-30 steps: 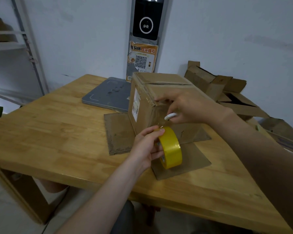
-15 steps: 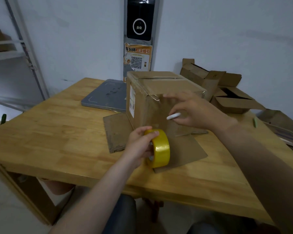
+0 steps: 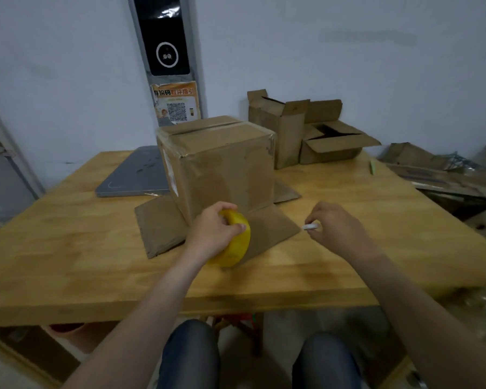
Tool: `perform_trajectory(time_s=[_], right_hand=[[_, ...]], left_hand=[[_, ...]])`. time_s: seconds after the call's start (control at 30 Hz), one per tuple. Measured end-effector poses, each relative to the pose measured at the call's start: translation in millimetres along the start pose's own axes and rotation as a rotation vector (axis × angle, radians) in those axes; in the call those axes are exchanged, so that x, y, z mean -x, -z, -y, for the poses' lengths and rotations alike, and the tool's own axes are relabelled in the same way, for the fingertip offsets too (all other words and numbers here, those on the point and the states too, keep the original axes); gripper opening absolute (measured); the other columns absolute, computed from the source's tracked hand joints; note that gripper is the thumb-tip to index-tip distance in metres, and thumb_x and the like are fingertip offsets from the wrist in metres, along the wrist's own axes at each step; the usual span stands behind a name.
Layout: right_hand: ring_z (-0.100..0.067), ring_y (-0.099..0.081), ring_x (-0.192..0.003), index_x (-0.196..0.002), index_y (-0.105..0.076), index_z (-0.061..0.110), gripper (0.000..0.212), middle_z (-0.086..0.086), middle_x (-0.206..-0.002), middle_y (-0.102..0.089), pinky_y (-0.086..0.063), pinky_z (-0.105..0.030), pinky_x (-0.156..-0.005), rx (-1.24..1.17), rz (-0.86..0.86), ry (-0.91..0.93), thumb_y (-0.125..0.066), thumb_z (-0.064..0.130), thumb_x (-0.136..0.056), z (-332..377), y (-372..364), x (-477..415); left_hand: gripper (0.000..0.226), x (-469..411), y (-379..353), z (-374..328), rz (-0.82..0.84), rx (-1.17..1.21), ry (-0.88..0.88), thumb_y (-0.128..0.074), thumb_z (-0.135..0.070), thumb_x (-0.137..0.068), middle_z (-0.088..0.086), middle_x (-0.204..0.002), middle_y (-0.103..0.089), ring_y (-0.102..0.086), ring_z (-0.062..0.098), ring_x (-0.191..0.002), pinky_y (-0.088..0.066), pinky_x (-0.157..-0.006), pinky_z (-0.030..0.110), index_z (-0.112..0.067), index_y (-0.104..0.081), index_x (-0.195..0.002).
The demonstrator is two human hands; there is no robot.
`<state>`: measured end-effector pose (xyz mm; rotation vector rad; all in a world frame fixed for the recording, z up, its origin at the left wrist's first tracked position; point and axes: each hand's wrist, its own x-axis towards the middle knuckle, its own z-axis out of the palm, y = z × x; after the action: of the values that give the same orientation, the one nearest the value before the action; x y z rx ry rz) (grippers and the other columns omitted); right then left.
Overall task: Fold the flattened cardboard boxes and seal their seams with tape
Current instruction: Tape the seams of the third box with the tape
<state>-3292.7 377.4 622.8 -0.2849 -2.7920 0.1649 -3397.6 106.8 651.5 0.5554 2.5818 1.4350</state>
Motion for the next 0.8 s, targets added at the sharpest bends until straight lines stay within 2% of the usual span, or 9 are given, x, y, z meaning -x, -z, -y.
perform_trajectory(time_s=[0.13,0.23,0.33,0.43,0.53,0.63,0.73,0.8], right_hand=[[-0.022,-0.052,-0.099,-0.108,-0.074,0.029,0.017,0.008,-0.116,-0.055,-0.052,-0.038,-0.071,0.113,-0.086,-0.087,-0.069,0.038,-0.094,-21,-7,20],[-0.027,-0.053,-0.106,-0.104,-0.078,0.027,0.016,0.003,-0.124,-0.058,-0.056,-0.041,-0.069,0.174,-0.117,-0.136,-0.071,0.035,-0.093,-30,-12,31],[-0.028,-0.049,-0.120,-0.107,-0.078,0.030,0.018,0.003,-0.137,-0.054,-0.057,-0.042,-0.080,0.226,-0.044,-0.167,-0.067,0.037,-0.095,-32,-16,39],[-0.027,-0.042,-0.130,-0.115,-0.075,0.034,0.023,0.006,-0.148,-0.046,-0.054,-0.043,-0.091,0.168,0.059,-0.203,-0.063,0.044,-0.097,-29,-12,42],[-0.027,-0.036,-0.135,-0.121,-0.071,0.036,0.035,0.007,-0.154,-0.038,-0.050,-0.045,-0.097,0.112,0.154,-0.208,-0.074,0.046,-0.088,-22,2,40],[-0.027,-0.032,-0.138,-0.128,-0.068,0.033,0.046,0.006,-0.158,-0.033,-0.047,-0.046,-0.101,0.071,0.147,-0.189,-0.076,0.048,-0.085,-9,15,32],[-0.026,-0.033,-0.138,-0.128,-0.067,0.032,0.047,0.006,-0.157,-0.036,-0.048,-0.044,-0.100,0.052,0.057,-0.125,-0.074,0.053,-0.086,13,23,24],[-0.026,-0.035,-0.137,-0.126,-0.068,0.033,0.045,0.005,-0.155,-0.040,-0.049,-0.044,-0.099,0.067,-0.022,-0.062,-0.074,0.054,-0.086,32,28,19]], left_hand=[[0.041,0,-12,-8,0.002,-0.157,-0.030,-0.080,-0.043,-0.082,-0.005,-0.090,-0.071,-0.067,0.020,-0.091,-0.056,-0.081,0.042,-0.041,-0.063,-0.120],[0.043,1,-19,-13,-0.011,-0.217,-0.038,-0.079,-0.042,-0.085,-0.007,-0.091,-0.070,-0.065,0.023,-0.098,-0.053,-0.075,0.037,-0.039,-0.062,-0.124],[0.041,3,-19,-18,-0.046,-0.211,-0.041,-0.078,-0.040,-0.087,-0.006,-0.092,-0.068,-0.065,0.020,-0.089,-0.048,-0.065,0.033,-0.036,-0.063,-0.125],[0.040,5,-17,-20,-0.057,-0.185,-0.050,-0.077,-0.037,-0.089,-0.003,-0.094,-0.069,-0.065,0.017,-0.086,-0.052,-0.067,0.034,-0.036,-0.063,-0.126],[0.038,7,-13,-20,-0.056,-0.136,-0.057,-0.077,-0.034,-0.089,-0.006,-0.089,-0.066,-0.062,0.009,-0.082,-0.052,-0.070,0.033,-0.037,-0.063,-0.125],[0.039,14,-11,-21,-0.040,-0.048,-0.055,-0.079,-0.034,-0.088,-0.012,-0.093,-0.063,-0.060,0.008,-0.088,-0.049,-0.067,0.029,-0.041,-0.063,-0.124],[0.040,21,-9,-20,-0.023,0.032,-0.061,-0.081,-0.035,-0.085,-0.006,-0.104,-0.071,-0.065,0.012,-0.098,-0.057,-0.081,0.039,-0.046,-0.064,-0.119],[0.039,27,-5,-20,-0.013,0.066,-0.068,-0.081,-0.034,-0.086,-0.007,-0.103,-0.074,-0.067,0.011,-0.096,-0.060,-0.083,0.044,-0.047,-0.064,-0.118]])
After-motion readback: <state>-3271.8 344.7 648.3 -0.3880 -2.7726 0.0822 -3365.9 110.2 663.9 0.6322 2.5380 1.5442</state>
